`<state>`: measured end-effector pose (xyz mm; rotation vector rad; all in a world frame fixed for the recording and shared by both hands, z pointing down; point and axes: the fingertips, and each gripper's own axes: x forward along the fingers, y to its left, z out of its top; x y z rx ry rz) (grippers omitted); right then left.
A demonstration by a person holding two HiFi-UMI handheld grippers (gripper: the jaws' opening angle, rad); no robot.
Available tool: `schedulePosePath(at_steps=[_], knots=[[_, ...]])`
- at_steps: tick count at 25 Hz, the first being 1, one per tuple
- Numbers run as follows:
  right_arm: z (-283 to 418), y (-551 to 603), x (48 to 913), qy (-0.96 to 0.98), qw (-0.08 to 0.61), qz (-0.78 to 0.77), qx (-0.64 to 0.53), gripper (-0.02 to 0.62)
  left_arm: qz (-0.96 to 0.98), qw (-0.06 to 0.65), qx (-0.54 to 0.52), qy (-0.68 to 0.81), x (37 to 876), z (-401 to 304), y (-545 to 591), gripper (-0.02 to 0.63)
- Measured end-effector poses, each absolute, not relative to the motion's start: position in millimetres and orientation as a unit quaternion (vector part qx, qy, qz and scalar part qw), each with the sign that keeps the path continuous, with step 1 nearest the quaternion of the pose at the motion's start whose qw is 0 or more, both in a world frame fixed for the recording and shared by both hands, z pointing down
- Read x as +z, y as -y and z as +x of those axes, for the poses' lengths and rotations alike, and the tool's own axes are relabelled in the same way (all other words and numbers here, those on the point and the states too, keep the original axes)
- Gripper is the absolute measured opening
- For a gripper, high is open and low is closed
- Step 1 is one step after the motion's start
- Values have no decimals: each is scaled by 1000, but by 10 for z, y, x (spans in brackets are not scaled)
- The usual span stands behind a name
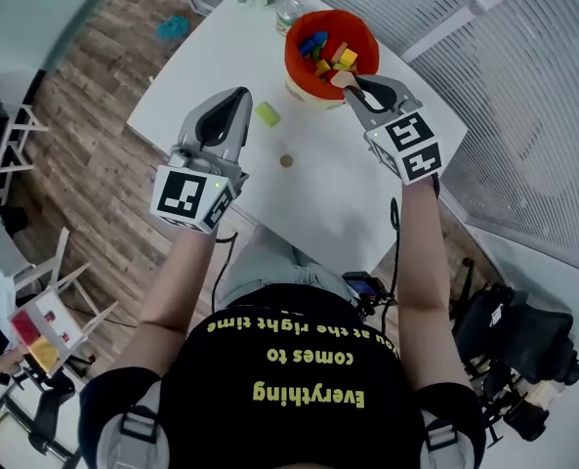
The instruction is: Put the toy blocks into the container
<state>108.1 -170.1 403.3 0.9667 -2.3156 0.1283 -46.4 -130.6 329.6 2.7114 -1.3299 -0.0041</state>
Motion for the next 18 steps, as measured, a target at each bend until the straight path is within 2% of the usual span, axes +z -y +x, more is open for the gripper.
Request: schedulePosePath(at_steps=[7, 18], knots=[[916, 1989, 4020, 883, 315, 346, 41, 74, 893, 73, 1, 443, 3364, -479, 1277, 0], [790, 2220, 4306, 871, 389, 298, 31, 74, 890, 83, 9, 449, 3495, -581, 1245, 0]])
